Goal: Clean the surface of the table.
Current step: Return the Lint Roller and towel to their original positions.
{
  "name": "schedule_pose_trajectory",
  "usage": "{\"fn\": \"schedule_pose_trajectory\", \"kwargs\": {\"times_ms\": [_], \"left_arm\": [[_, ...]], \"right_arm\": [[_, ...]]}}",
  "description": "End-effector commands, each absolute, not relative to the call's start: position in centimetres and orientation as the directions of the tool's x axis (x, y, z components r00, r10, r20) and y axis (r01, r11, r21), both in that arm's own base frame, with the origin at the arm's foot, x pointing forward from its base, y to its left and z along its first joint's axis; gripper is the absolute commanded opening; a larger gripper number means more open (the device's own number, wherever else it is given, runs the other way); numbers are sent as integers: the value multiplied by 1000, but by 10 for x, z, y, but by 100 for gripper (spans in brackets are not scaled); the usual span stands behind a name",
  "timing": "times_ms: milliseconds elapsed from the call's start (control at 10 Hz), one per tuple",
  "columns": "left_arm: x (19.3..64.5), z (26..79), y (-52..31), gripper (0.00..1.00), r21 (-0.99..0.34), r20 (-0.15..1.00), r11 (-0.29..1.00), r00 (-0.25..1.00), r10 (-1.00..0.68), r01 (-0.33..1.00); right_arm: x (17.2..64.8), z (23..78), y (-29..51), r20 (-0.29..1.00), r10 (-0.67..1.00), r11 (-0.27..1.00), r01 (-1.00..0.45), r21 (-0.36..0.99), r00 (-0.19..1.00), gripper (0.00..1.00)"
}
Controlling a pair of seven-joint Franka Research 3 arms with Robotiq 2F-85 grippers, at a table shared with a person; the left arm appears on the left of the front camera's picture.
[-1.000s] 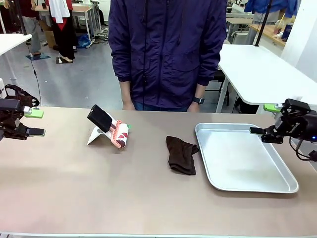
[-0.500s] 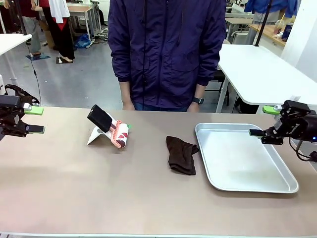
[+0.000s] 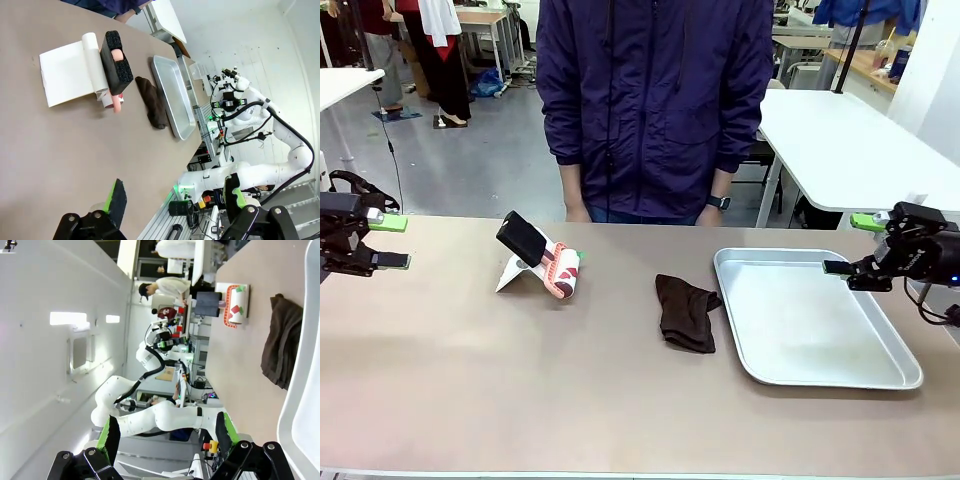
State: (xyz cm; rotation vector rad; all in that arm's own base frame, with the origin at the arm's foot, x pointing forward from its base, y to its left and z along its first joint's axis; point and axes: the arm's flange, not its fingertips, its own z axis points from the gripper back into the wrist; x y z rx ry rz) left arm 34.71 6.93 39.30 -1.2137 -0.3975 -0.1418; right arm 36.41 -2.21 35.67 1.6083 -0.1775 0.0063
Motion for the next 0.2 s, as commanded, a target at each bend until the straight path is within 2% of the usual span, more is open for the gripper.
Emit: {"fn": "schedule_pose_trajectory", "kwargs": {"times_ms": [0,100], "left_arm": [[346,396,67,100,-891,363,334,924,122,307],[346,396,67,100,-891,363,334,924,122,307]], "right_arm": [[361,362,-24,120,-101,-37,-124,992,988,100],[361,362,-24,120,-101,-37,-124,992,988,100]]}}
